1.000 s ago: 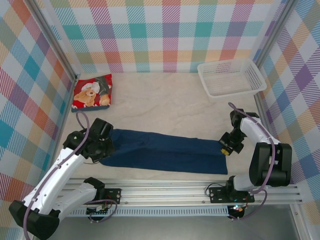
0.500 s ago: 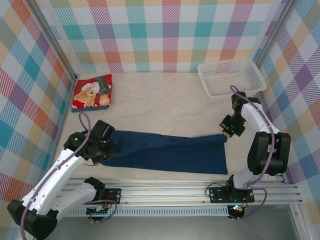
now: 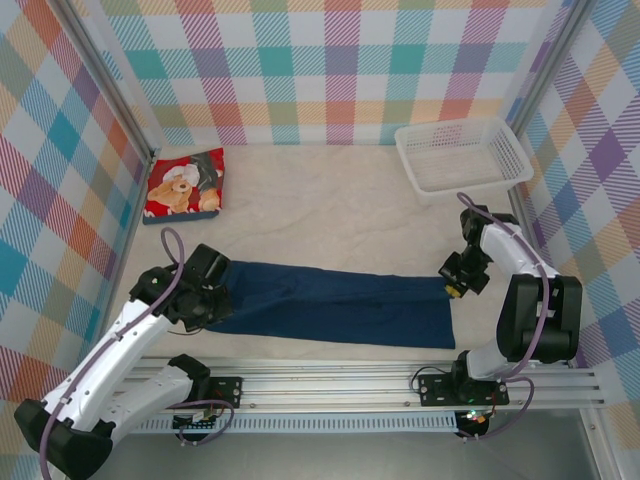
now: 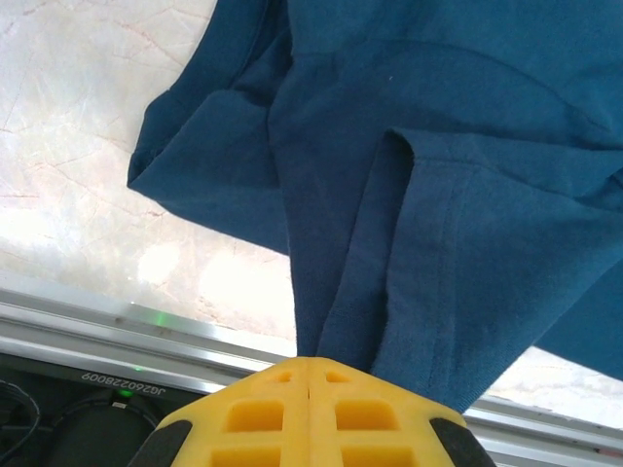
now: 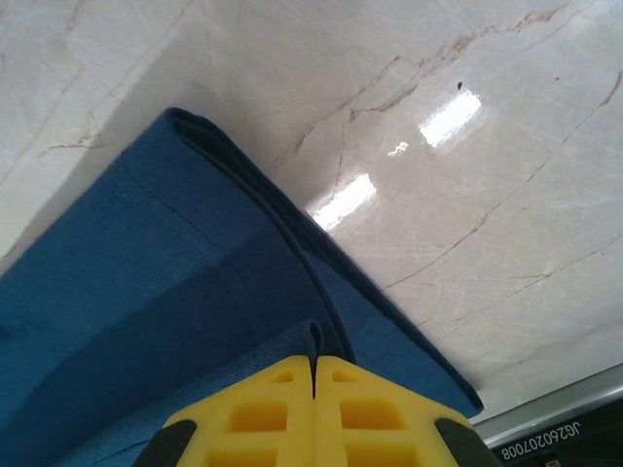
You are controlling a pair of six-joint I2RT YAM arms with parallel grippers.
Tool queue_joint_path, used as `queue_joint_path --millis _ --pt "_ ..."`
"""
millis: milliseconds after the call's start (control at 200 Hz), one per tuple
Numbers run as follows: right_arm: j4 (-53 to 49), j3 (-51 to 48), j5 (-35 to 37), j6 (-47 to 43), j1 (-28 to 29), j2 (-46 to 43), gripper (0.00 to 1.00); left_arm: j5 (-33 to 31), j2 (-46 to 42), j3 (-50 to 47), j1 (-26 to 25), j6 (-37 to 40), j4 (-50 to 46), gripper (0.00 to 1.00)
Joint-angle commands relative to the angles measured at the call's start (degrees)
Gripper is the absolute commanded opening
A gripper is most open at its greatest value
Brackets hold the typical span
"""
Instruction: Fold and stack the t-shirts
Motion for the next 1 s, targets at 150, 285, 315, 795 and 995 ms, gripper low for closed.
queue_joint_path --millis 150,285,315,795,995 --pt "-0.4 -0.9 -1.2 1.4 -0.1 1.2 0.0 1.5 4.9 -1.1 -1.5 -1.3 -0.1 0.0" --pt "-0.4 -2.3 -1.7 2.2 -0.1 2.0 0.0 -0.1 6.5 -1.2 -1.7 -2.1 0.4 0.0" --pt "-0.4 -2.6 -1.7 2.3 -0.1 2.2 0.0 0.1 6.4 -1.3 -1.7 -2.2 0.9 0.0" --pt "0.3 -4.7 -0.4 3.7 0.0 3.2 0.0 -0.5 10.6 -2.1 -3.9 -4.5 1.8 0.0" --pt "0.1 -4.4 0.2 3.7 0.0 4.1 0.11 -1.1 11.1 -2.0 -3.9 -4.9 1.9 0.0"
